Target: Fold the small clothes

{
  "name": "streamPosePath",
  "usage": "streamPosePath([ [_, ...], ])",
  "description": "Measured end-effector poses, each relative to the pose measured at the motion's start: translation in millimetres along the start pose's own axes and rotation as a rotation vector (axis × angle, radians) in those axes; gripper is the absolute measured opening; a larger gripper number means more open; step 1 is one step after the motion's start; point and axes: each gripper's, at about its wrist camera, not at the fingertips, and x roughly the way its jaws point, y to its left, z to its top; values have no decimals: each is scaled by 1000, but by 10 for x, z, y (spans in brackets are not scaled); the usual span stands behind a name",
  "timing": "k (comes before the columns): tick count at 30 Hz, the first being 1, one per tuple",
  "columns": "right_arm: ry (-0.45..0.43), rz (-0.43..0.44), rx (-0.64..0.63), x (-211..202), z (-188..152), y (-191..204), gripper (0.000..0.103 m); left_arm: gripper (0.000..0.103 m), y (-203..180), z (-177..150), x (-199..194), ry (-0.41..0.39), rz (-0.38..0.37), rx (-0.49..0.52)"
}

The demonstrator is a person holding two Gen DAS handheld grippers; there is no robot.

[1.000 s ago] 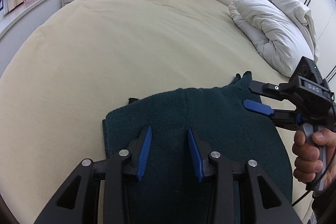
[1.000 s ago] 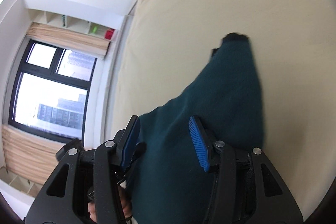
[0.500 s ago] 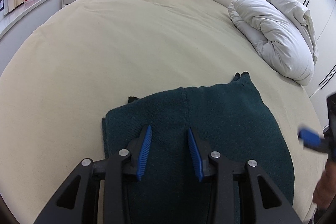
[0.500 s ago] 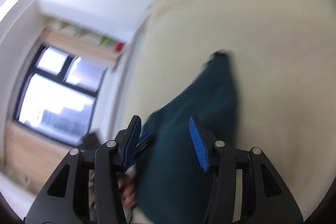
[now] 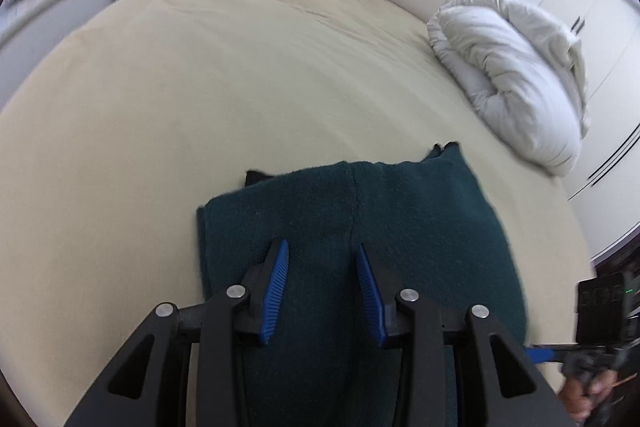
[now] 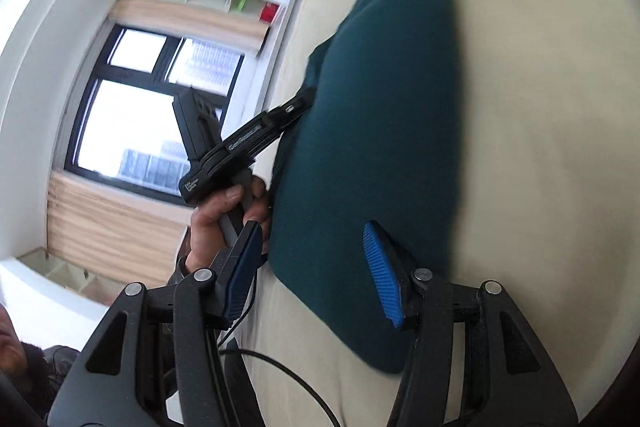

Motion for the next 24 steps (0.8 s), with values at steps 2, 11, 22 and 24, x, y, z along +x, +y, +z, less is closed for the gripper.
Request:
streamPosePath([
  [2,-58,-65,8,-187,-68,-21,54,39,173,-82,-227,-25,-39,-89],
  [11,-169,-126,22,-818,146,-176,78,62,702,-537,-620,8,-167,-315],
  [22,-68,-138,92,-88,437,-285,79,63,718,-435,-247,124,-282,-404],
  [24,-71,-114,97,-74,483,-312,78,63,704,-420,-214,136,-287,-405],
])
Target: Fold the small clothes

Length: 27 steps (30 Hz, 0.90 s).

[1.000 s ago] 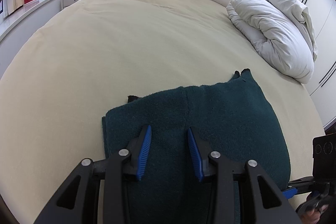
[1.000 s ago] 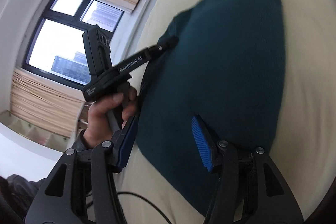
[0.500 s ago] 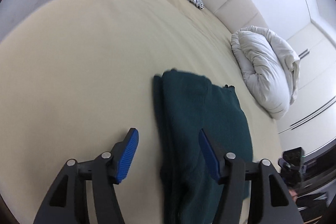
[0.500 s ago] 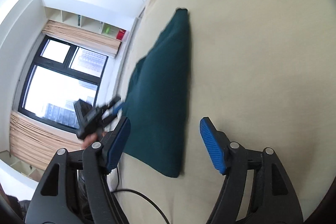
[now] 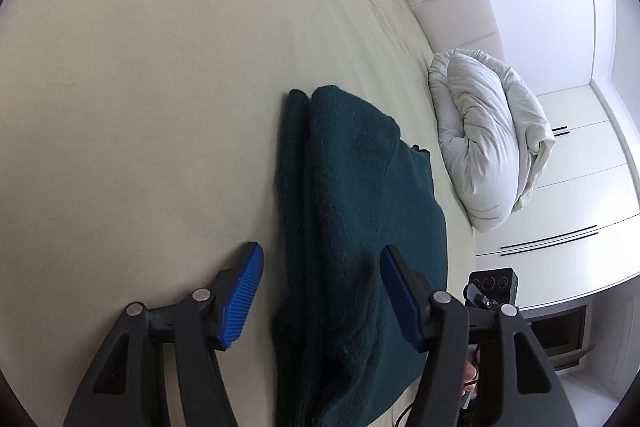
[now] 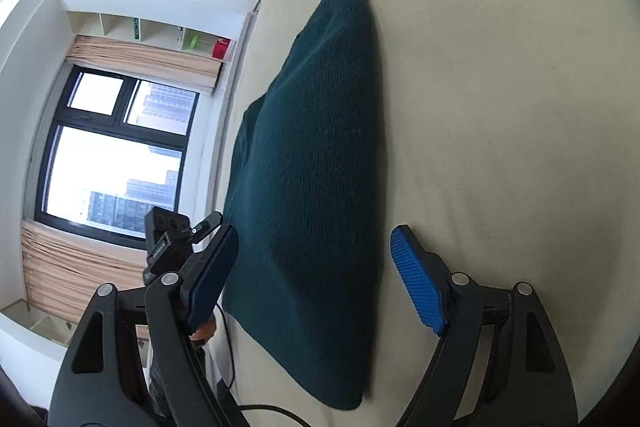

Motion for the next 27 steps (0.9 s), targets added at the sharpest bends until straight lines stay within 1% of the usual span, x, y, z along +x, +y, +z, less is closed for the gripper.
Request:
streamPosePath([
  [2,12,11,-9,31,-3,11,76,62,-53,25,56,25,-3,8],
  [5,28,-33,-38,110,-6,98,75,62,-103,61,177,62,-35,-5],
  [6,30,-36,-40,112,-28,104,75,60,-114,72,212,66,-44,-12],
  [7,32,-41,-40,125,-35,105,74,52,-115,73,231,70,-44,-15],
  [9,39,-65,-41,146,-30,116,70,41,-95,67,286,77,-19,-21],
  [10,46,-91,-46,166,-31,123,64,35,-90,67,305,79,-17,-22],
  [12,49,-111,-48,174,-28,155,61,30,-82,50,314,82,-20,-20],
  [13,48,-120,-49,169,-34,160,57,28,-96,39,303,78,-16,-16],
  [17,15,-163,-77,83,-131,285,45,26,-207,-53,177,56,3,14],
  [21,-5,-185,-134,-120,-337,552,41,26,-445,-305,-4,50,54,100],
  [24,-9,-172,-175,-361,-602,723,40,26,-629,-618,-205,42,43,146],
  [27,-18,-158,-195,-654,-979,836,39,26,-788,-957,-376,36,31,194],
])
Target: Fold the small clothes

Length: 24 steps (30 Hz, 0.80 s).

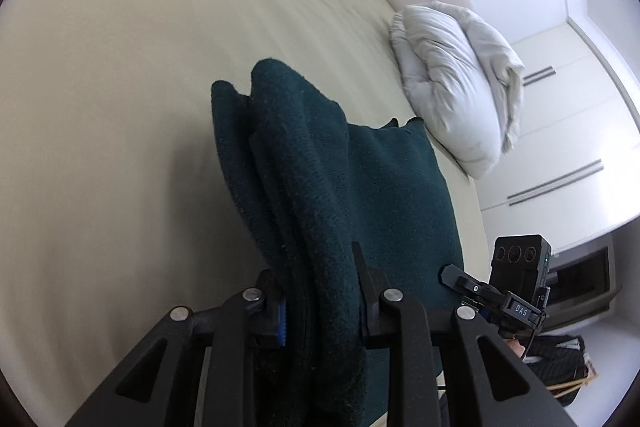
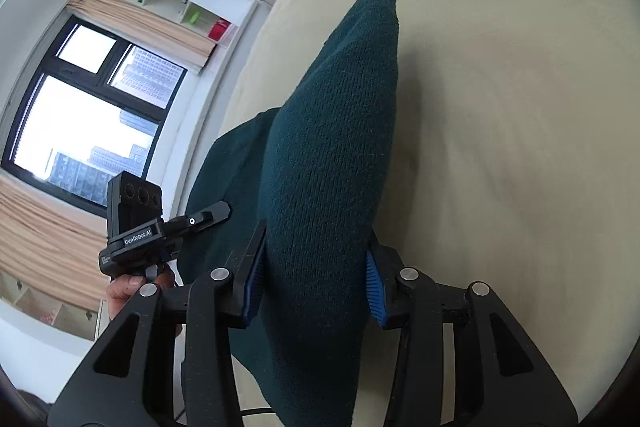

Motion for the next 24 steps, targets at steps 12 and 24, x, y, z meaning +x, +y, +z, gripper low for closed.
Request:
streamPosePath([
  [12,-50,-3,40,-856,-1250,224,39,26,-400,-1119,98,77,-19,50],
  [24,-53,42,164,-663,-1565,-310,41,29,14,-1482,413,99,-40,-70],
])
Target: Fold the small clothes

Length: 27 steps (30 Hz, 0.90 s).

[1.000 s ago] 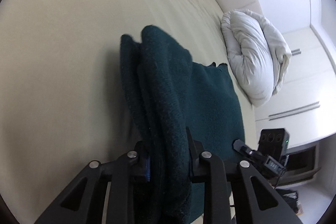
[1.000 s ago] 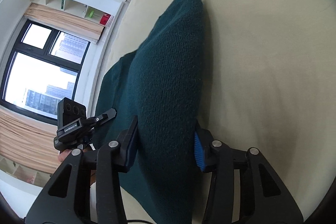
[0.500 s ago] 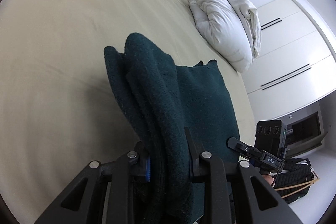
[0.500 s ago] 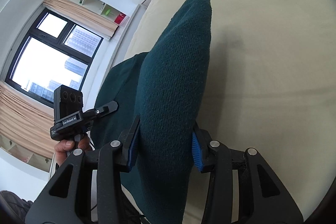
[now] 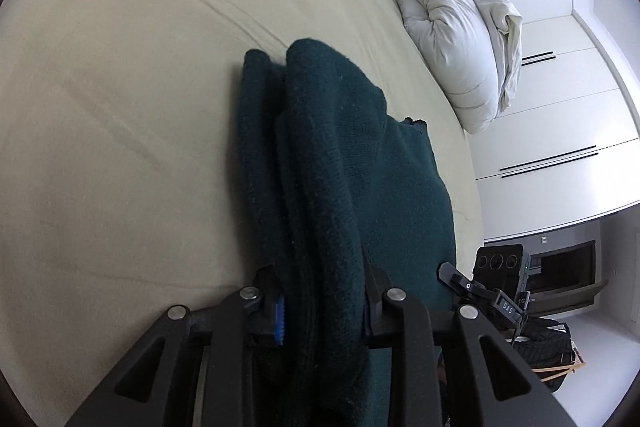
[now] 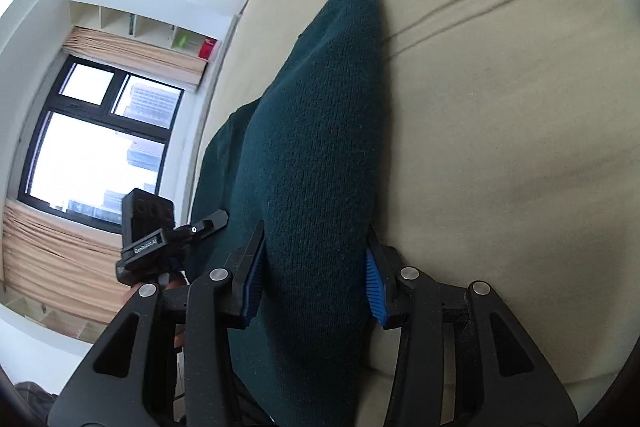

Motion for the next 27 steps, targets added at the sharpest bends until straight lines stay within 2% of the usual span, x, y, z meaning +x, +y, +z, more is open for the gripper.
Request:
streamPosePath([
  [9,-10,23,21,131,84,6,42,31,11,35,10,-7,-9,-14],
  [12,-16,22,28,205,253,70,42,32,13,41,7,-10,-9,-14],
  [19,-32,3,37,78,269,2,45,35,41,21,-45,-20,-7,-20],
  [22,-51,-12,38,0,229,-7,45,41,-23,-14,-123,-37,41,6],
  [27,-107,-99,25,-260,149,17,47,49,-189,-145,-360,-113,192,99],
])
